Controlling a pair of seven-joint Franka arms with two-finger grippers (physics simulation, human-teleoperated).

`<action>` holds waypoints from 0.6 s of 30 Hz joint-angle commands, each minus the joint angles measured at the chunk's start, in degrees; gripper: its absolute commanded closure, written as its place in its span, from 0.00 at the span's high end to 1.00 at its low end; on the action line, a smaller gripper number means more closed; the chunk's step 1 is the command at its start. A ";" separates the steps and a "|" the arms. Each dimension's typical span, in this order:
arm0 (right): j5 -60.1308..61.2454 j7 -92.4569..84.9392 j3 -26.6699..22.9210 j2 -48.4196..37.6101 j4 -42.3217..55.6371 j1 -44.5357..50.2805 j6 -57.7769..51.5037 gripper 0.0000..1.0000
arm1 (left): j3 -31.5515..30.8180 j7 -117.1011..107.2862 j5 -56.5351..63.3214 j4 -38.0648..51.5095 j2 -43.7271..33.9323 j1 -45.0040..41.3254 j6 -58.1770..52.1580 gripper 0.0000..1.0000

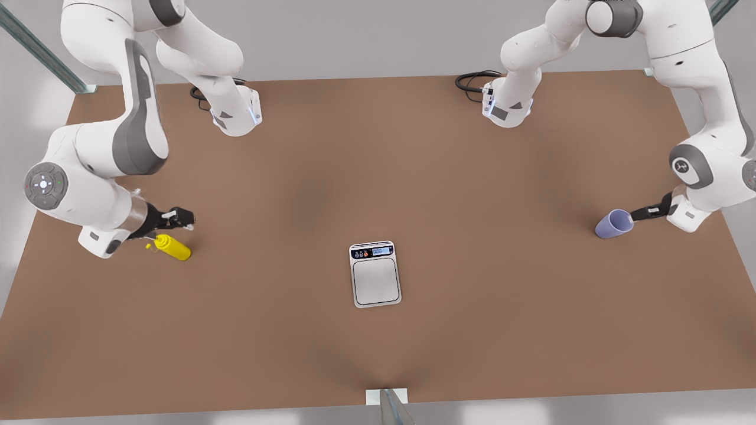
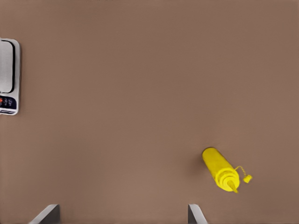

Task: Move cup to the weight, pick up sauce bottle, pour sauce

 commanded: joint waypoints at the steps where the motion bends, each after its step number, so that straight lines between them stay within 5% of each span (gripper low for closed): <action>1: 0.06 -0.15 0.04 0.13 0.00 -0.29 0.00 1.00 | 0.00 0.01 -0.09 0.00 0.34 0.04 0.01 1.00; 11: 4.10 -19.04 -0.14 1.53 1.85 -5.02 -7.89 1.00 | 0.09 0.10 0.27 0.18 5.79 0.30 3.35 1.00; 14: 6.91 -43.19 -0.05 1.54 2.73 -12.85 -10.46 1.00 | 0.18 0.10 0.27 0.18 6.75 0.30 3.44 0.83; 18: 14.29 -64.39 -0.14 2.94 2.55 -21.55 -11.60 1.00 | 0.35 0.01 0.27 0.18 7.99 0.30 3.52 0.78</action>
